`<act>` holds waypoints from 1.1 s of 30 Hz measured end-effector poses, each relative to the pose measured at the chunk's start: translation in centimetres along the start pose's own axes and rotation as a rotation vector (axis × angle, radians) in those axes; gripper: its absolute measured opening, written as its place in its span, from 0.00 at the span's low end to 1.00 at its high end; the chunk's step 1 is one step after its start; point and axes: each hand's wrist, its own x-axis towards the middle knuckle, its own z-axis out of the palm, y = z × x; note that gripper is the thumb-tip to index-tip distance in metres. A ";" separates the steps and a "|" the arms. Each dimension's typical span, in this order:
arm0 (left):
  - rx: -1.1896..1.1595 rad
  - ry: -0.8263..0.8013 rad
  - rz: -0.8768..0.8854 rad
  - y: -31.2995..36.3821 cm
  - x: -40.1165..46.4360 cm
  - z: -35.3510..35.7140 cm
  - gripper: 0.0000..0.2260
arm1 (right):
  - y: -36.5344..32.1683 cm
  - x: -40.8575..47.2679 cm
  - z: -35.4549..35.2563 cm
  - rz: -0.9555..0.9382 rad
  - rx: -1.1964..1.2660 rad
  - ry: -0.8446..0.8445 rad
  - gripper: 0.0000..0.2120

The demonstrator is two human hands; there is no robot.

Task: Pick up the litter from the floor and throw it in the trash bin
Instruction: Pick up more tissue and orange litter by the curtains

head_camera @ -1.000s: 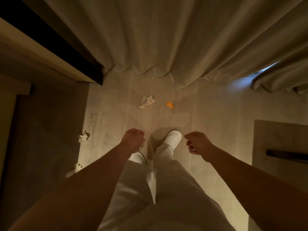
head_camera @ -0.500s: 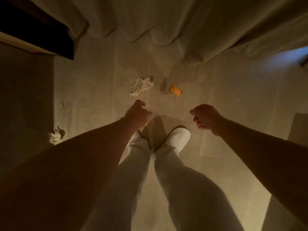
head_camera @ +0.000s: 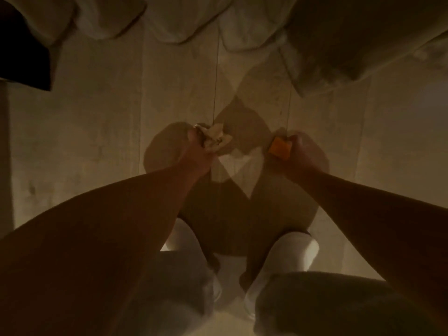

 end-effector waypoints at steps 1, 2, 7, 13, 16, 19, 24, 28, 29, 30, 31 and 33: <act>0.025 0.026 -0.014 -0.9 0.8 0.6 0.31 | 0.9 1.1 1.2 -0.007 0.000 0.011 0.28; 0.018 0.063 -0.013 -1.1 1.0 0.9 0.30 | 0.7 1.1 1.4 -0.014 0.002 0.016 0.27; 0.132 0.184 -0.011 -1.4 1.1 2.4 0.22 | -0.7 0.7 0.6 -0.002 -0.113 0.030 0.19; 0.156 0.067 -0.069 -2.3 -0.3 3.7 0.17 | -0.9 1.3 1.6 0.004 -0.004 -0.111 0.13; 0.047 0.015 -0.106 -2.2 -2.0 3.4 0.16 | -1.9 0.3 1.3 -0.012 0.100 -0.144 0.14; -0.046 0.016 -0.208 -1.1 -5.1 1.7 0.15 | -3.2 -2.4 -0.1 0.007 0.221 -0.163 0.16; -0.111 0.001 -0.301 2.3 -14.1 -3.3 0.17 | -5.6 -9.8 -5.4 0.032 0.168 -0.224 0.14; -0.095 -0.014 -0.360 6.7 -24.2 -9.2 0.09 | -7.8 -18.6 -11.3 0.085 0.234 -0.212 0.16; -0.084 -0.004 -0.377 7.4 -25.9 -10.0 0.10 | -8.2 -20.1 -12.3 0.091 0.266 -0.202 0.13; -0.077 0.008 -0.391 8.3 -28.1 -11.1 0.11 | -8.8 -22.2 -13.7 0.090 0.306 -0.206 0.07; -0.088 0.006 -0.405 9.3 -30.7 -12.3 0.09 | -9.6 -24.7 -15.4 0.085 0.340 -0.216 0.02; -0.123 0.008 -0.418 11.4 -36.0 -14.5 0.05 | -11.2 -29.7 -18.8 0.102 0.407 -0.230 0.05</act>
